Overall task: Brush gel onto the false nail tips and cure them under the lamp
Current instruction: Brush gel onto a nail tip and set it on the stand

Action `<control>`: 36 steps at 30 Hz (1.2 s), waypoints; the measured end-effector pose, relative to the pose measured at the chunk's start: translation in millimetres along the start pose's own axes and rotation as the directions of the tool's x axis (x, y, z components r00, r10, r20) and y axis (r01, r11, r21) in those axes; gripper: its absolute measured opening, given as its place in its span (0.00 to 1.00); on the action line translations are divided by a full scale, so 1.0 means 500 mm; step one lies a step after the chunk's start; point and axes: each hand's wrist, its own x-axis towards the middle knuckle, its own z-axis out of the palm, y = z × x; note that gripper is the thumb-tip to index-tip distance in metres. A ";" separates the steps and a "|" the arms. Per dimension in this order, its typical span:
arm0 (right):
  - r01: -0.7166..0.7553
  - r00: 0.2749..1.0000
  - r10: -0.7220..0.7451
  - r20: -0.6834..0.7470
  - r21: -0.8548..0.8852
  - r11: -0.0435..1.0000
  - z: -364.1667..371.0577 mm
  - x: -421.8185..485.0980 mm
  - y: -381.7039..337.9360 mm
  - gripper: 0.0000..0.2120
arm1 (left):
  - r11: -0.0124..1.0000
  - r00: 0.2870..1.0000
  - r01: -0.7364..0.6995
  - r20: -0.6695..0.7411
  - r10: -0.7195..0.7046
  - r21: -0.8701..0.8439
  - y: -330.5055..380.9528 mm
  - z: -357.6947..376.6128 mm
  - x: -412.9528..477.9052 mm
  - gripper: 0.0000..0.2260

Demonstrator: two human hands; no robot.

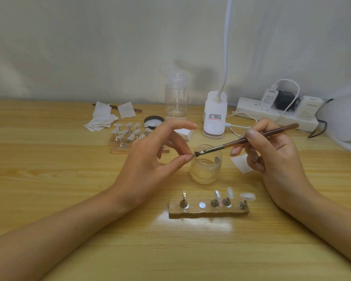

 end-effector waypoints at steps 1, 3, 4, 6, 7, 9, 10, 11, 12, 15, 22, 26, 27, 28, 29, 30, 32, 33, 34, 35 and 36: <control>-0.007 1.000 0.007 -0.007 -0.016 1.000 0.001 0.000 0.001 0.08 | 1.000 1.000 0.000 -0.001 0.000 -0.002 0.000 0.000 0.000 0.20; -0.030 0.999 0.029 -0.036 -0.031 0.999 0.001 0.000 0.002 0.07 | 1.000 1.000 0.002 -0.002 -0.002 -0.007 -0.001 0.000 -0.001 0.20; -0.040 0.998 0.038 -0.044 -0.034 0.999 0.000 0.000 0.003 0.08 | 1.000 1.000 0.001 -0.003 -0.001 -0.006 -0.001 0.001 0.000 0.20; -0.047 0.998 0.046 -0.048 -0.032 0.998 -0.002 0.002 0.004 0.08 | 1.000 1.000 -0.001 -0.003 0.001 -0.002 -0.002 0.001 0.000 0.20; -0.049 0.997 0.048 -0.055 -0.020 0.999 -0.003 0.002 0.005 0.08 | 1.000 1.000 -0.003 -0.003 0.003 -0.002 -0.002 0.001 0.000 0.21; -0.055 0.996 0.056 -0.073 0.011 0.998 -0.005 0.003 0.004 0.07 | 1.000 1.000 0.005 -0.002 -0.005 -0.029 -0.004 0.001 -0.001 0.21; -0.054 0.995 0.055 -0.078 0.020 0.998 -0.006 0.003 0.002 0.06 | 0.998 1.000 0.021 0.000 -0.021 -0.058 -0.005 0.001 -0.001 0.22; -0.050 0.995 0.051 -0.083 0.021 0.999 -0.007 0.002 0.001 0.07 | 0.995 0.999 0.041 0.004 -0.041 -0.088 -0.005 0.001 -0.001 0.22; -0.045 0.995 0.046 -0.090 0.015 0.999 -0.007 0.001 0.000 0.07 | 0.993 0.998 0.055 0.006 -0.055 -0.108 -0.006 0.000 -0.001 0.22; -0.021 0.992 0.016 -0.124 -0.034 0.999 -0.011 -0.002 -0.003 0.10 | 0.993 0.998 0.055 0.013 -0.054 -0.103 -0.005 0.000 -0.002 0.22; -0.042 0.956 0.046 -0.288 0.021 0.999 -0.027 0.006 -0.013 0.14 | 0.996 0.998 0.056 0.001 -0.056 -0.075 -0.004 0.001 0.000 0.23; 0.050 0.981 -0.031 -0.191 0.099 0.994 -0.035 0.006 -0.017 0.12 | 0.996 0.999 0.054 -0.001 -0.054 -0.064 -0.005 0.000 -0.001 0.23; 0.099 0.988 -0.089 -0.124 0.071 0.993 -0.036 0.006 -0.020 0.11 | 0.997 0.999 0.052 0.001 -0.052 -0.059 -0.005 0.000 -0.001 0.23; 0.154 0.987 -0.153 -0.055 0.025 0.988 -0.037 0.005 -0.022 0.10 | 0.997 0.999 0.051 0.001 -0.051 -0.057 -0.005 0.001 -0.001 0.23; 0.209 0.978 -0.209 0.004 -0.023 0.978 -0.037 0.006 -0.024 0.09 | 0.997 0.999 0.051 0.000 -0.051 -0.057 -0.004 0.001 -0.002 0.23; 0.249 0.968 -0.247 0.045 -0.067 0.966 -0.037 0.006 -0.025 0.07 | 0.997 0.999 0.049 -0.002 -0.049 -0.056 -0.004 0.002 -0.002 0.23; 0.283 0.958 -0.276 0.073 -0.109 0.953 -0.038 0.007 -0.023 0.05 | 0.998 0.999 0.044 -0.006 -0.044 -0.051 -0.003 0.001 -0.002 0.23; 0.289 0.956 -0.283 0.071 -0.108 0.951 -0.040 0.008 -0.022 0.06 | 0.998 0.999 0.043 -0.006 -0.043 -0.050 -0.003 0.002 -0.002 0.23; 0.296 0.955 -0.291 0.066 -0.101 0.950 -0.042 0.008 -0.021 0.05 | 0.998 0.999 0.043 -0.004 -0.043 -0.051 -0.003 0.002 -0.002 0.23; 0.301 0.953 -0.296 0.063 -0.097 0.949 -0.045 0.008 -0.020 0.04 | 0.998 0.999 0.044 -0.002 -0.044 -0.054 -0.003 0.002 -0.002 0.22; 0.301 0.953 -0.296 0.061 -0.098 0.949 -0.047 0.008 -0.019 0.04 | 0.998 0.999 0.043 -0.002 -0.043 -0.055 -0.004 0.002 -0.002 0.22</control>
